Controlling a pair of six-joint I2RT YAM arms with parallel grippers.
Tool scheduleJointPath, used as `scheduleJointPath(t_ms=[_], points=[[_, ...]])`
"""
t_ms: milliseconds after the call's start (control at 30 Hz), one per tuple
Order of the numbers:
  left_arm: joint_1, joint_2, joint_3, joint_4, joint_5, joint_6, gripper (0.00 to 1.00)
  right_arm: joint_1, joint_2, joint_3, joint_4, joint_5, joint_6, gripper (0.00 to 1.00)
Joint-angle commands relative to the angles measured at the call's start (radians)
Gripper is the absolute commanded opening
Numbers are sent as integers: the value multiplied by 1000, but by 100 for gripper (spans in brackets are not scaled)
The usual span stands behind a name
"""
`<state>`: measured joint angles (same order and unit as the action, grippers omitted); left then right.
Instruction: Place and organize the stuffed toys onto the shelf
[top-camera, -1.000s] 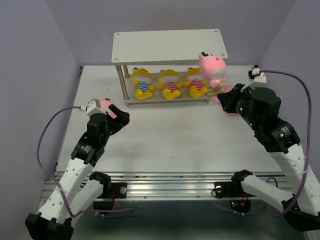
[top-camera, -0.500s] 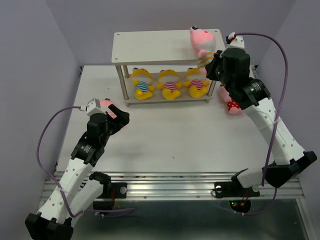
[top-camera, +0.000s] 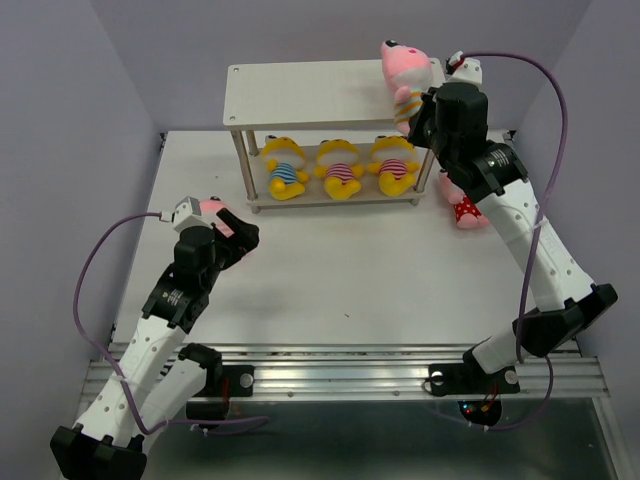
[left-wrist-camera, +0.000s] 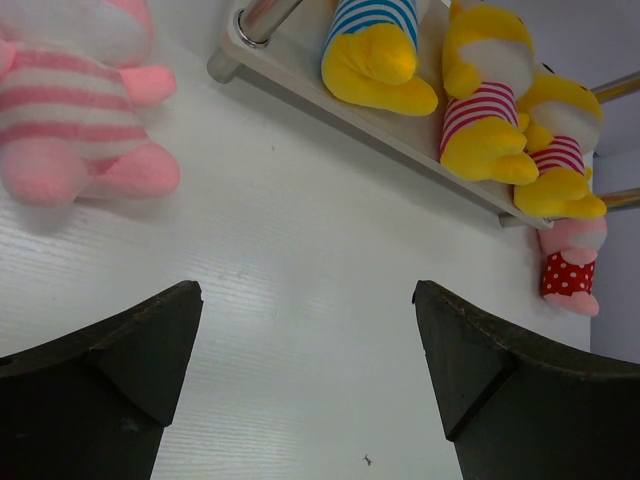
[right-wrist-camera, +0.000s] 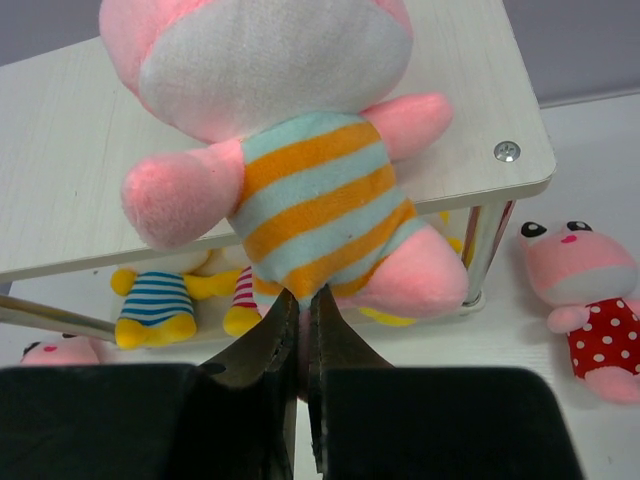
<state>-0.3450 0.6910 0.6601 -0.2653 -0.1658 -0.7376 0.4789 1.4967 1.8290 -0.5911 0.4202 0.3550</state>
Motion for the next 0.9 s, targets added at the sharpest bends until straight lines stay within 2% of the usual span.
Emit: scheduleJointPath(t_ms=[0, 233, 433, 533, 867], points=[[1, -4, -14, 43, -9, 18, 99, -5, 16, 75, 73, 58, -16, 6], [1, -5, -16, 41, -8, 20, 99, -5, 65, 99, 79, 54, -30, 20], [0, -5, -14, 41, -9, 20, 99, -5, 89, 116, 88, 86, -33, 24], [1, -5, -14, 40, -11, 21, 99, -5, 105, 127, 97, 109, -36, 32], [1, -7, -17, 37, -17, 20, 99, -16, 152, 145, 120, 143, -47, 34]])
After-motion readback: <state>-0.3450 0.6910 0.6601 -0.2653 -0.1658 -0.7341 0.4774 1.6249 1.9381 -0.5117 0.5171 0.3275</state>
